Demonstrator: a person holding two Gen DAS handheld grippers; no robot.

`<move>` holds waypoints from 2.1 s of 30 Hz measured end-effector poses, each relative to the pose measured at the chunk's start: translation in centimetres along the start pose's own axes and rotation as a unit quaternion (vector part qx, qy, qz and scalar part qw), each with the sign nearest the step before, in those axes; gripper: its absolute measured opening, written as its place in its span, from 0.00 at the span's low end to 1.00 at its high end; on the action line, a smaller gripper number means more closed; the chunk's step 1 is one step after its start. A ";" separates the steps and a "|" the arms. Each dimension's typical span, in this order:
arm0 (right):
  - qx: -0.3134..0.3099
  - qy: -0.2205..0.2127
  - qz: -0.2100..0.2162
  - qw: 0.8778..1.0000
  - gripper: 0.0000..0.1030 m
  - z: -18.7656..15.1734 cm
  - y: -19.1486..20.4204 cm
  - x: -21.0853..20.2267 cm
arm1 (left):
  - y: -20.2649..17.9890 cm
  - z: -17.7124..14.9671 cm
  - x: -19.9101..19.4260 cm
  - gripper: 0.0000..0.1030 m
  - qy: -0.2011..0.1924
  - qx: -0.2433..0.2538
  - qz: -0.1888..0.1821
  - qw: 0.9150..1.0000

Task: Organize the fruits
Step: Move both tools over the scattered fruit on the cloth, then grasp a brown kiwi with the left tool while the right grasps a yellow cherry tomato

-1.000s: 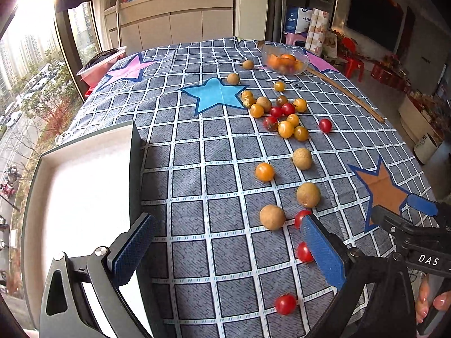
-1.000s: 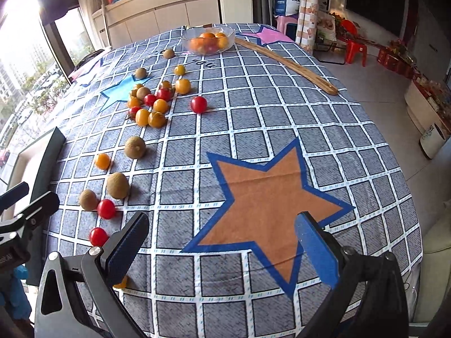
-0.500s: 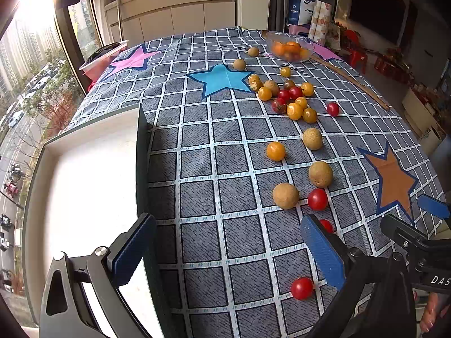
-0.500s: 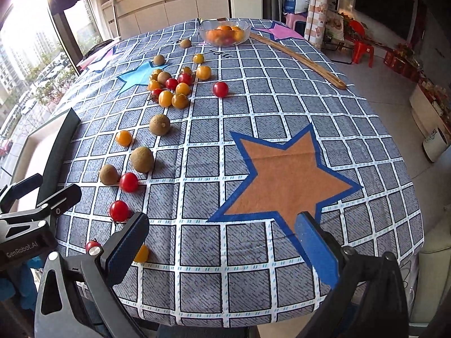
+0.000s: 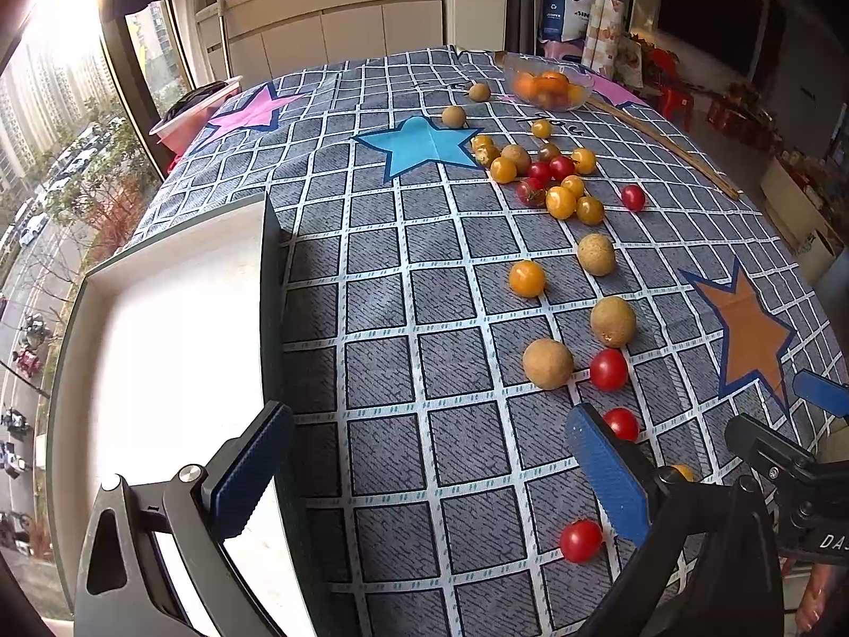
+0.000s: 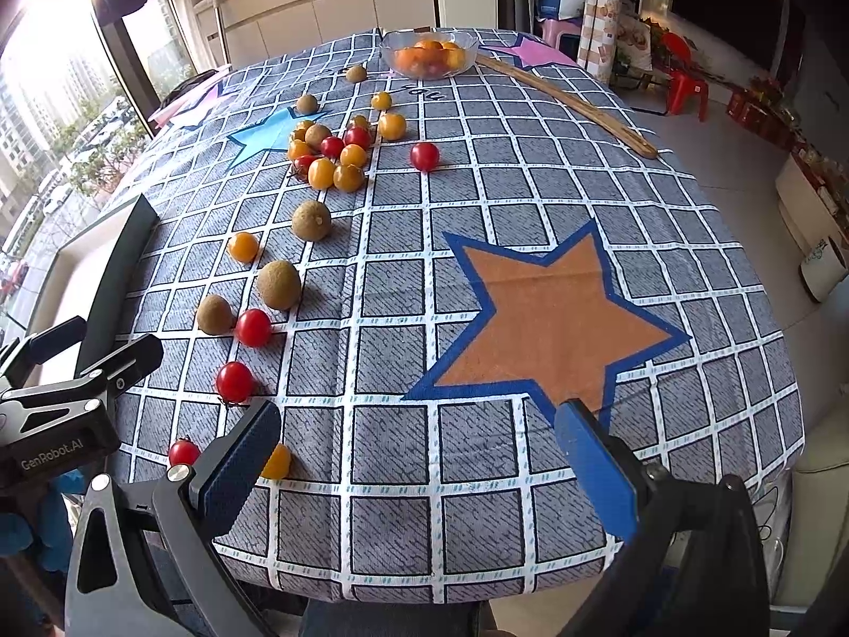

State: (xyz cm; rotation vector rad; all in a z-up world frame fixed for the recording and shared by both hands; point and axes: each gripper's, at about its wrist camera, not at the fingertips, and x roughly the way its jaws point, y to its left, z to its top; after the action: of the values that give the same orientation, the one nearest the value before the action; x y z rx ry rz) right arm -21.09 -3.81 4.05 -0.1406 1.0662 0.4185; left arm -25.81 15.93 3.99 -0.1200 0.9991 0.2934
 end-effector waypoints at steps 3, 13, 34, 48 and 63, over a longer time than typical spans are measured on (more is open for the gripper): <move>0.001 0.002 0.000 1.000 1.00 -0.1 0.0 0.2 | -0.1 0.0 0.3 1.00 0.003 0.002 0.002 1.000; -0.003 0.008 0.010 1.000 1.00 -0.6 0.5 0.3 | -0.6 0.6 1.5 1.00 0.009 0.016 0.003 1.000; -0.050 0.028 0.041 0.998 0.75 -2.7 4.6 1.3 | -2.8 1.5 4.2 1.00 0.020 0.039 -0.018 0.999; -0.091 0.012 0.015 0.996 0.21 -3.2 6.4 0.9 | -3.4 1.9 4.1 0.26 0.026 0.044 -0.054 0.997; -0.037 0.018 0.082 0.996 0.21 -2.1 5.4 -0.8 | 2.2 0.2 -2.1 0.26 -0.018 -0.001 -0.075 0.997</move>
State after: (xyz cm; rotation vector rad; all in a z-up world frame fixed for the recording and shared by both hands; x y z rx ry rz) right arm -25.26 0.22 4.17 -0.1265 1.1023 0.6064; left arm -27.41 17.67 5.93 -0.1889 0.9485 0.1592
